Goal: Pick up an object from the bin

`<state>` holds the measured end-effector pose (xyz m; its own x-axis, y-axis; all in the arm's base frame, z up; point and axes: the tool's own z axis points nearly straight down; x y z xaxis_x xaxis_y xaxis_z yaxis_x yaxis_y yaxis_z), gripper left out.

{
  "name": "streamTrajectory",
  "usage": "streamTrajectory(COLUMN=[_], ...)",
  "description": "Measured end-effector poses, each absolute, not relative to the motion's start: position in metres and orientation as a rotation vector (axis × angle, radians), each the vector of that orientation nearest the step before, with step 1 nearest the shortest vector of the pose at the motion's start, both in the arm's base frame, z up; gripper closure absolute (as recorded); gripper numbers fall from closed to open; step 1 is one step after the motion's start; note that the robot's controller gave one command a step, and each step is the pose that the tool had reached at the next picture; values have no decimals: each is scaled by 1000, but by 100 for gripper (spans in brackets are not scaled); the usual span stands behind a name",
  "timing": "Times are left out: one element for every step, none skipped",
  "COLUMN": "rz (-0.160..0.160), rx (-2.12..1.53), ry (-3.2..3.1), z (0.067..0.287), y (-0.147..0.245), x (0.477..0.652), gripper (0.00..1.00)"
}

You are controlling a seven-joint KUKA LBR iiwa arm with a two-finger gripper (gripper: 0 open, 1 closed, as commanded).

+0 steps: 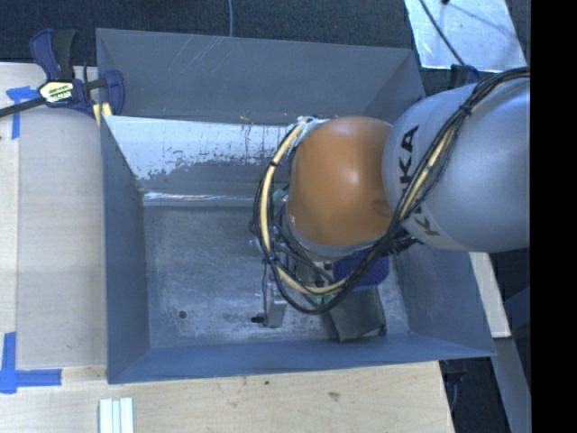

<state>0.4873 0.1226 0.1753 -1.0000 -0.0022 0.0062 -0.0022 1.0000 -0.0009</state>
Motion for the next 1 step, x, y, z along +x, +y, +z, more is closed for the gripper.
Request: streamTrajectory(rz=[0], rx=[608], ry=[-3086], z=[73], y=[85], x=[491], gripper=[0])
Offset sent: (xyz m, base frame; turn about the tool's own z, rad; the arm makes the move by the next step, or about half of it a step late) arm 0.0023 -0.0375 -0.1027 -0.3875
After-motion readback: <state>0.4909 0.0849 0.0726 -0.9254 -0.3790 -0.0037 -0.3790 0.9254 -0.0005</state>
